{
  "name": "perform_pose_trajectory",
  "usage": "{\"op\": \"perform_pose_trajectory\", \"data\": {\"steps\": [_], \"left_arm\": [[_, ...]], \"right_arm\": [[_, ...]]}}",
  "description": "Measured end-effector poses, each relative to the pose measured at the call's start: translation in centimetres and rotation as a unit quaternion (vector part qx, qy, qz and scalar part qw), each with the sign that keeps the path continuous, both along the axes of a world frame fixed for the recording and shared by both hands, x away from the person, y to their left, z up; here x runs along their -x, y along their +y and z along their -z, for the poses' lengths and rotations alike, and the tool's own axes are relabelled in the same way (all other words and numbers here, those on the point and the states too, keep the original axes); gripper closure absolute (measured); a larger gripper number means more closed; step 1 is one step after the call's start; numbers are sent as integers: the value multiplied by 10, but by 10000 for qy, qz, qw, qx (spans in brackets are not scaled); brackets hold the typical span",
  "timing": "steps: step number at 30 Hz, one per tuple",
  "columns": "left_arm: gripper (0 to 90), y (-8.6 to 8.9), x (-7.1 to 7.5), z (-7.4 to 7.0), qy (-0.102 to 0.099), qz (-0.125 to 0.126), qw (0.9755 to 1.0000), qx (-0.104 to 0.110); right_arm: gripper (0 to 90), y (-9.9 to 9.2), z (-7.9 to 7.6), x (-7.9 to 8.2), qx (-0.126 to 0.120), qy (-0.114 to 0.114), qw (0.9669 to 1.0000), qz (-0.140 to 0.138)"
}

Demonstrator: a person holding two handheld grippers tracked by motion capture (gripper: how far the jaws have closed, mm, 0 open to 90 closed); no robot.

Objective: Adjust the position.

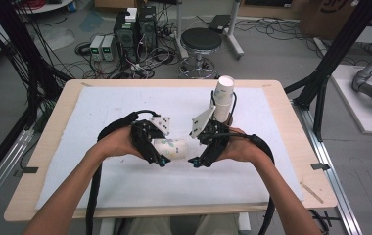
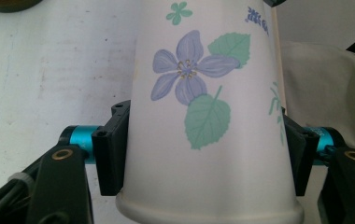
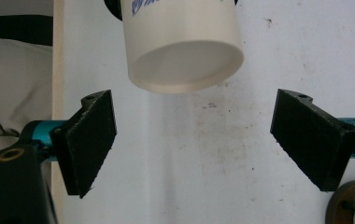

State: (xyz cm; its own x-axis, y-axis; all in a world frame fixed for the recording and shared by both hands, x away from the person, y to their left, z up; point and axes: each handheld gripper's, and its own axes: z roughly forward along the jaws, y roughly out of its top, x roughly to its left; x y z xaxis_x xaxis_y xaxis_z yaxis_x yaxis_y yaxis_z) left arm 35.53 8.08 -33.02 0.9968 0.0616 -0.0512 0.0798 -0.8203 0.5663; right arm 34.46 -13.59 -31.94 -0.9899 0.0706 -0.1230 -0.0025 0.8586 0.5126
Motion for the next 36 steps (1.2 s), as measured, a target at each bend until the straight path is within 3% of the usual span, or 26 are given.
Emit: {"op": "perform_pose_trajectory", "data": {"steps": [10,24,26,31,36], "left_arm": [[329,-7,1,2,56,11,10000,3],[330,-10,0,2,59,85,9999,-9],[331,-10,0,2,54,92,9999,-11],[336,-11,1,2,75,133,9999,-17],[346,-11,2,2,92,130,9999,30]], "right_arm": [[147,7,0,-1,-38,-46,9999,-161],[176,19,3,2,1,86,9995,-311],[256,20,3,2,-17,108,9994,-334],[358,21,3,1,-14,93,9993,-361],[375,20,2,1,-24,134,9992,-380]]}}
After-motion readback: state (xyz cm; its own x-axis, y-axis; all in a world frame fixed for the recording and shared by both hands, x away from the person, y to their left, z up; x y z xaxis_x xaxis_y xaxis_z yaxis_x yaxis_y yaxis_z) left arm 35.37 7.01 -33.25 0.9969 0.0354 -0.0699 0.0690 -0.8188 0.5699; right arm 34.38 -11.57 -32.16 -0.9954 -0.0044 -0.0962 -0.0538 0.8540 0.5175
